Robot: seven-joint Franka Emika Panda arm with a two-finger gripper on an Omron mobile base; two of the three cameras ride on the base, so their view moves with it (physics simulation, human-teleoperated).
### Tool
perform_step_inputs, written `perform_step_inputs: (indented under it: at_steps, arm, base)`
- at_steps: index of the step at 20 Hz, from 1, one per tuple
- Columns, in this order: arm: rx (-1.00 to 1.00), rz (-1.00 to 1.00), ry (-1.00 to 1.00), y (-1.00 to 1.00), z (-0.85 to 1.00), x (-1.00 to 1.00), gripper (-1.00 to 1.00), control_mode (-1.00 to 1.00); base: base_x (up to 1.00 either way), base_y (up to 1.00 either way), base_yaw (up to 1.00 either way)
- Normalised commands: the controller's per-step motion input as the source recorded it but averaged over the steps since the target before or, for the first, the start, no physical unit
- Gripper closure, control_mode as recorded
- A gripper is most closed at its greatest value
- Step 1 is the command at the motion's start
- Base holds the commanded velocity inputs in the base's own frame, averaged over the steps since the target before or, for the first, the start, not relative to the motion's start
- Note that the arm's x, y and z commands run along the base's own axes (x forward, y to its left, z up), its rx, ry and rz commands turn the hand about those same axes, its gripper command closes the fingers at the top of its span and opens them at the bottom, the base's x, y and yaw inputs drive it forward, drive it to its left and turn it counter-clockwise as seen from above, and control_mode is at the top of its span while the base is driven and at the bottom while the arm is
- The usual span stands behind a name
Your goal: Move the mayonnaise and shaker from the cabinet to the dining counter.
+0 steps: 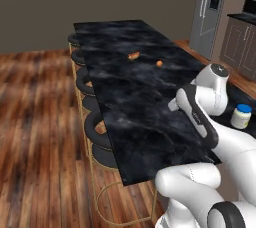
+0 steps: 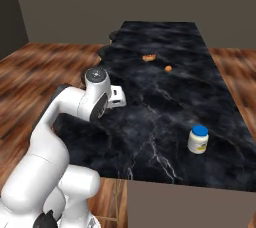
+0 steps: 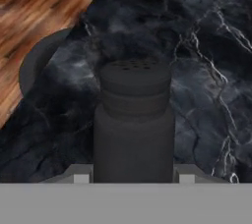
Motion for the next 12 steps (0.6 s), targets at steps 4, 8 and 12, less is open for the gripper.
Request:
perform_step_inputs:
  at_steps: [4, 8, 12]
  arm:
    - [-0.15, 0.15, 0.0, -0.12, -0.78, 0.19, 1.0, -1.0]
    - [-0.05, 0.09, 0.03, 0.0, -0.51, 0.04, 1.0, -1.0]
    - [-0.01, 0.02, 0.05, 0.0, -0.35, 0.01, 1.0, -1.0]
  base:
    - [0.0, 0.0, 0.0]
    - [0.0, 0.0, 0.0]
    - [0.0, 0.0, 0.0]
